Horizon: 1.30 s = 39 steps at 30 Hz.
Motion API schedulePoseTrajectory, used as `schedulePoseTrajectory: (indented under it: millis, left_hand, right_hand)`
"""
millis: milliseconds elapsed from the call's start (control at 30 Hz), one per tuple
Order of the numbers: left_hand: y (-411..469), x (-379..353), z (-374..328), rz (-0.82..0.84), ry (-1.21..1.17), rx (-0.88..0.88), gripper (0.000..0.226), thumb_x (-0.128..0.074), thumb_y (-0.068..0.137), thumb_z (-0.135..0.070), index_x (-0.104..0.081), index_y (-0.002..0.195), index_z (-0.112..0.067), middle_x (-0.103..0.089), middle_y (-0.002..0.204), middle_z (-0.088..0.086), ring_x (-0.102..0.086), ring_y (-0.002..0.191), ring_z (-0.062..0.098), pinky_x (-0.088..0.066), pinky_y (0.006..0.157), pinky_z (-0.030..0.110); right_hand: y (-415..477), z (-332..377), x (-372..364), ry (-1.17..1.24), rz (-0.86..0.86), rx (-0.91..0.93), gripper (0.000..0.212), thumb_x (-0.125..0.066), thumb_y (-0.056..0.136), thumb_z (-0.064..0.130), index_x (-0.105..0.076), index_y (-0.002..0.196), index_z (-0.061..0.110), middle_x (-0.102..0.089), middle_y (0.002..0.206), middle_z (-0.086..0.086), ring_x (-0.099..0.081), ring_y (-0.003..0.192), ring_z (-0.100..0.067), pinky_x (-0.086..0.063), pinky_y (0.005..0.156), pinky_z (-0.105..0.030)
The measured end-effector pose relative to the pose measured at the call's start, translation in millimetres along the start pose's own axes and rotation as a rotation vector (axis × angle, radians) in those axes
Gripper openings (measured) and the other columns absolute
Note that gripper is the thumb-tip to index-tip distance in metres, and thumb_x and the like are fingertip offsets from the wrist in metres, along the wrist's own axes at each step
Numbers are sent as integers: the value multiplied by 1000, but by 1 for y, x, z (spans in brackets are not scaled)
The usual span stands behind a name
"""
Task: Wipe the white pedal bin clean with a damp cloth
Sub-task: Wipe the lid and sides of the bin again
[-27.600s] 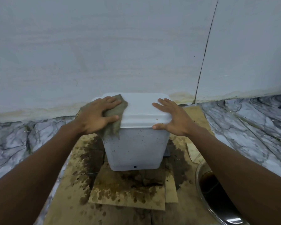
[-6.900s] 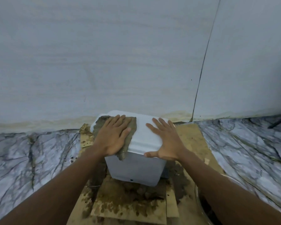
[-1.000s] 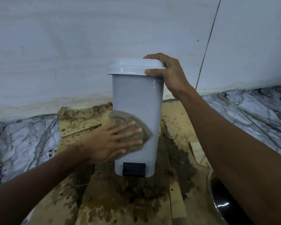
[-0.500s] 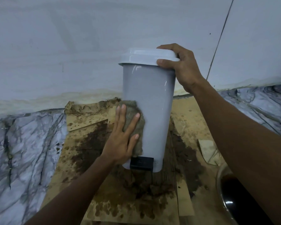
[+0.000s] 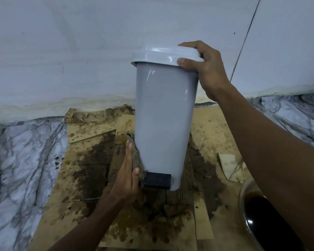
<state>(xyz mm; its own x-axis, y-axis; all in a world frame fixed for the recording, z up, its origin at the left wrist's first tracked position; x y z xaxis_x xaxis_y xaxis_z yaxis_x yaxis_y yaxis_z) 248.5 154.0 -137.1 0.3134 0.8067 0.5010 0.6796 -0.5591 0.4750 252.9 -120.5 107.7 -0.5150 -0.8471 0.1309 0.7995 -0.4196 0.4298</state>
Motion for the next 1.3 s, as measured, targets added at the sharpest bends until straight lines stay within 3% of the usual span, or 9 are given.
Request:
schedulePoseTrajectory:
  millis: [200, 300, 533, 700, 800, 900, 1033, 1167, 1300]
  left_hand:
    - [52, 17, -40, -8, 99, -80, 68, -25, 106, -46, 9, 160, -23, 12, 169, 8, 4, 157, 24, -8, 127, 37]
    - [96, 20, -74, -70, 287, -138, 68, -32, 105, -37, 1, 161, -16, 12, 168, 14, 6, 156, 31, -11, 124, 59]
    - [139, 7, -141, -93, 744, -202, 64, -30, 106, -36, -9, 161, -10, 2, 167, 17, 1, 156, 34, 0, 125, 54]
    - [102, -32, -134, 355, 936, -631, 63, -35, 106, -39, -19, 160, -11, -8, 168, 15, 9, 155, 31, 11, 124, 50]
    - [69, -50, -116, 845, 994, -678, 66, -41, 102, -34, -17, 159, -10, -8, 168, 14, 10, 155, 30, -7, 126, 52]
    - [55, -66, -119, 1103, 1040, -576, 48, -44, 101, -20, -43, 147, -8, -43, 154, 13, -31, 147, 31, -39, 112, 49]
    - [48, -83, -142, 1259, 1158, -591, 29, -42, 104, -13, -69, 112, -7, -69, 119, 5, -62, 111, 21, -38, 83, 28]
    - [54, -79, -148, 1221, 1282, -718, 24, -46, 104, -20, -69, 99, -13, -67, 106, -3, -58, 104, 16, -39, 96, 32]
    - [93, -44, -138, 868, 1201, -880, 57, -49, 93, -58, -66, 127, -16, -55, 146, 8, -24, 151, 30, 2, 124, 50]
  right_hand:
    - [0, -1, -6, 1, 0, -15, 37, -79, 71, 22, -72, 107, 17, -71, 110, 3, -67, 95, -9, -54, 80, -27]
    - [-1, 1, -5, 7, -7, -26, 36, -78, 71, 21, -72, 106, 18, -70, 109, 5, -65, 90, -4, -53, 78, -25]
    - [-6, 3, -13, -44, -8, 21, 39, -77, 73, 25, -70, 110, 14, -70, 115, 4, -66, 101, -12, -54, 84, -28]
    - [-6, 1, -12, -40, -11, 2, 37, -79, 70, 28, -71, 106, 21, -69, 117, 3, -65, 106, -18, -57, 89, -37]
    - [-7, 2, -14, -39, 1, -7, 37, -79, 70, 29, -71, 106, 22, -69, 117, 3, -65, 105, -17, -57, 88, -34]
    - [-7, 4, -17, -46, 9, -7, 38, -80, 71, 29, -71, 107, 22, -69, 117, 5, -65, 105, -15, -57, 87, -31]
    - [-8, 5, -17, -41, 14, -3, 38, -80, 72, 27, -70, 107, 21, -69, 117, 5, -65, 104, -15, -57, 87, -32]
    - [-8, 5, -14, -37, 11, -10, 37, -79, 73, 26, -70, 108, 20, -69, 115, 4, -66, 103, -15, -57, 86, -32]
    - [-7, 6, -15, -39, 5, -10, 38, -78, 73, 26, -70, 110, 19, -69, 114, 4, -65, 95, -7, -54, 81, -23]
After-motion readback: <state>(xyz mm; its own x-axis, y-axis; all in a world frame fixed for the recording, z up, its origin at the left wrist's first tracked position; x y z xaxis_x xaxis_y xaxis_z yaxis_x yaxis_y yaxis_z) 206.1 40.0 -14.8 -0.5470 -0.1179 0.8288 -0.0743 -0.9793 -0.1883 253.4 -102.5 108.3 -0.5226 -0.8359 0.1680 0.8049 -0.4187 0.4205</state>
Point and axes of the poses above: each hand's wrist, its own y-axis towards the middle knuckle, its own x-axis out of the back of the hand, z = x × y, the point moved 4 cm from there along y, towards the middle knuckle
